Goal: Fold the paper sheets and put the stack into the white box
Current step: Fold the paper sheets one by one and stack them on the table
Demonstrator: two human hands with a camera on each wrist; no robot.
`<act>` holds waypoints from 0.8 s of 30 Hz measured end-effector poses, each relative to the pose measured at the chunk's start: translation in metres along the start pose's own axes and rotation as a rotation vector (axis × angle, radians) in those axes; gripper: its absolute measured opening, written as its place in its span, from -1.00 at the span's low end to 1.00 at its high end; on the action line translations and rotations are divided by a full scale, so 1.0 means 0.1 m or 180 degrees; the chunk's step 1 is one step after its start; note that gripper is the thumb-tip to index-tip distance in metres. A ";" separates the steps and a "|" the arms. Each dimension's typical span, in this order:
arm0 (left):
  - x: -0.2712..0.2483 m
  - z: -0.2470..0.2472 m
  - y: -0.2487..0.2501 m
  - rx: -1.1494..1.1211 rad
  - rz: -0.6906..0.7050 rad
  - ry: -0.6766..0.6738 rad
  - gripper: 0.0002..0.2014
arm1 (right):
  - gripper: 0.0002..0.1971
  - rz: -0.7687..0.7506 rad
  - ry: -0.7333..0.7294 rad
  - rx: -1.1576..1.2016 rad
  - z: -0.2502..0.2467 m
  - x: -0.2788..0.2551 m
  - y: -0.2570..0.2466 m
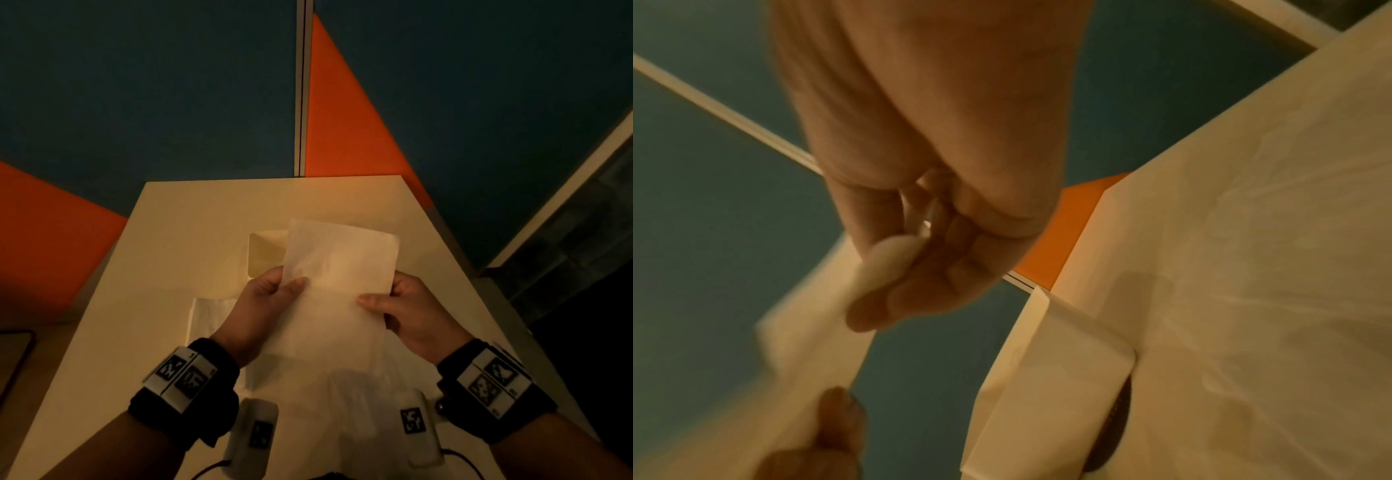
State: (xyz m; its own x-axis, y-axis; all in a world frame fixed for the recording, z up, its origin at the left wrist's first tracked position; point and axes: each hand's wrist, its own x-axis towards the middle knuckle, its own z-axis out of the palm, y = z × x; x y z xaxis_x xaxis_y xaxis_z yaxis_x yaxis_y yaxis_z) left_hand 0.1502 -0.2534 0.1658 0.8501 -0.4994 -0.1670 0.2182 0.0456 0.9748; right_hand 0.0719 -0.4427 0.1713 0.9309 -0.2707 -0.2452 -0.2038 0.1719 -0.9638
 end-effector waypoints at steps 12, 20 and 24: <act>0.02 -0.31 0.16 -0.0102 -0.0491 -0.1349 -0.70 | -0.80 -0.0372 -0.0106 -0.0936 -0.17 0.02 -0.43; 0.03 -0.19 0.24 0.0047 -0.0581 -0.1718 -0.71 | -0.78 -0.0624 -0.1242 -0.1789 0.07 0.12 -0.64; 0.01 -0.21 0.21 0.0127 -0.0497 -0.1135 -0.74 | -0.74 -0.0477 -0.1221 -0.1351 0.06 0.17 -0.55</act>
State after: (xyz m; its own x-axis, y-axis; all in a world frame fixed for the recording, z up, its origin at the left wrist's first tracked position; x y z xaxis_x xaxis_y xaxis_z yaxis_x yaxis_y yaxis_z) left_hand 0.1656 -0.2346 0.1829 0.5866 -0.7674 -0.2589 0.3072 -0.0850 0.9479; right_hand 0.1011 -0.4517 0.2210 0.9859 0.1129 -0.1238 -0.0914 -0.2573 -0.9620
